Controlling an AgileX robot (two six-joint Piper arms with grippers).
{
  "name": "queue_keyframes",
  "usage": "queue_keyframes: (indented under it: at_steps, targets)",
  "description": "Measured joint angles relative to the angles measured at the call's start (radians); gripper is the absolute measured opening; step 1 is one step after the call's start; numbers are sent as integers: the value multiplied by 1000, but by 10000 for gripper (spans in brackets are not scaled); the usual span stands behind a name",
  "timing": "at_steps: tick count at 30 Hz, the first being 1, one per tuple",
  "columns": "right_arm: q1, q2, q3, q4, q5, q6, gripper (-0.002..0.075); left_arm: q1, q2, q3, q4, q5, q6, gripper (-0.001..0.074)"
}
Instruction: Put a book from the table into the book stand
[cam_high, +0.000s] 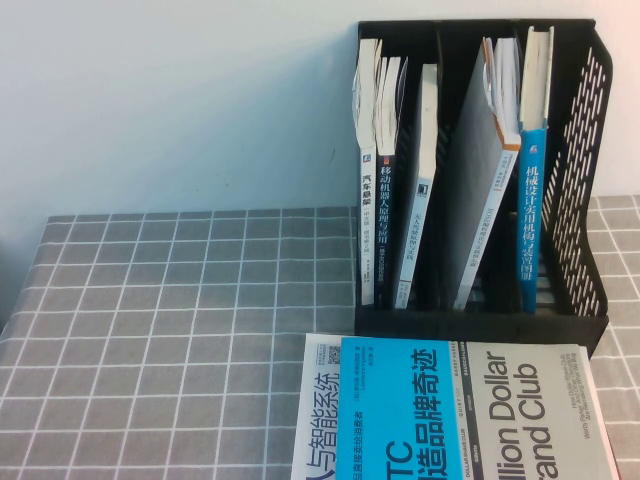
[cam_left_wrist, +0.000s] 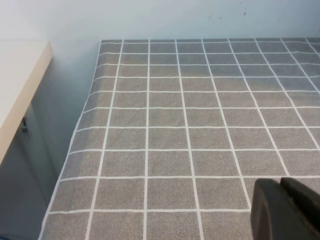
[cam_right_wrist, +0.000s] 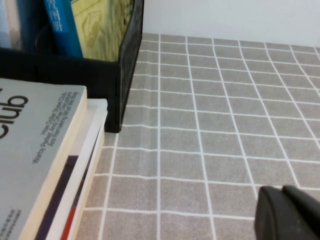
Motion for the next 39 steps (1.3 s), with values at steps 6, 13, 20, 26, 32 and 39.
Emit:
queue_keyframes:
  at_steps: [6, 13, 20, 26, 32, 39]
  targets:
    - [0, 0, 0, 0, 0, 0, -3, 0, 0, 0, 2, 0, 0, -3]
    - [0, 0, 0, 0, 0, 0, -3, 0, 0, 0, 2, 0, 0, -4]
    - [0, 0, 0, 0, 0, 0, -3, 0, 0, 0, 2, 0, 0, -4]
    - [0, 0, 6, -8, -62, 0, -3, 0, 0, 3, 8, -80, 0, -3]
    - [0, 0, 7, -12, -358, -9, -3, 0, 0, 3, 8, -369, 0, -4]
    - [0, 0, 7, -14, -709, 8, -3, 0, 0, 3, 8, -672, -2, -4]
